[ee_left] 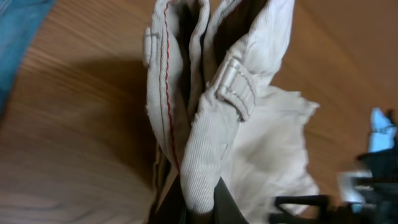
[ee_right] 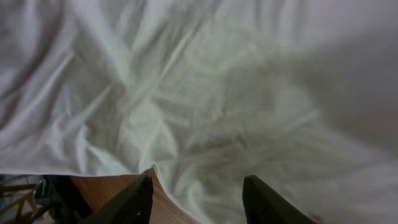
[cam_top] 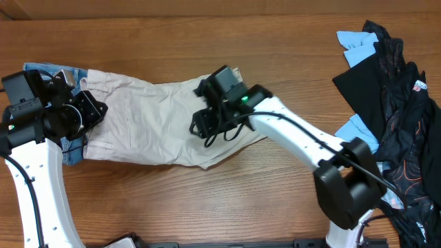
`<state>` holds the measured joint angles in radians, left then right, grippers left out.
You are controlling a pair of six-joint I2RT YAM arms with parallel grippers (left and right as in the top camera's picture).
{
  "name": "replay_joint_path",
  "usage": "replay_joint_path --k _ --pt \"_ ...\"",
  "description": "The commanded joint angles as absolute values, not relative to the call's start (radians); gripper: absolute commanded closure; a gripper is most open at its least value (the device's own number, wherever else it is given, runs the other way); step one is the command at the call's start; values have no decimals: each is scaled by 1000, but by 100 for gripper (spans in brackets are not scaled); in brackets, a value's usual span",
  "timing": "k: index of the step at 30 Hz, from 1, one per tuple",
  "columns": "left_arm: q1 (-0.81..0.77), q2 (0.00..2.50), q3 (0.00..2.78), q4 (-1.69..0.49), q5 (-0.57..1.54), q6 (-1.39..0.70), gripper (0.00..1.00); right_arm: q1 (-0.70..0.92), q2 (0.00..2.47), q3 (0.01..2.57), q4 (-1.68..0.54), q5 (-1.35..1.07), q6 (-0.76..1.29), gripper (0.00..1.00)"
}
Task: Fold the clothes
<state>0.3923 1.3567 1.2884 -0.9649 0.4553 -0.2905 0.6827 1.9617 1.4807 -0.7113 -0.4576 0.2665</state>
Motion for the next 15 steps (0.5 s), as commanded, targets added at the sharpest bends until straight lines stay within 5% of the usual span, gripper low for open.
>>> replay_joint_path --k 1,15 --pt "377 1333 1312 -940 598 -365 96 705 2014 1492 -686 -493 289 50" --pt "228 1333 1312 -756 592 -594 96 729 2141 1492 -606 -564 289 56"
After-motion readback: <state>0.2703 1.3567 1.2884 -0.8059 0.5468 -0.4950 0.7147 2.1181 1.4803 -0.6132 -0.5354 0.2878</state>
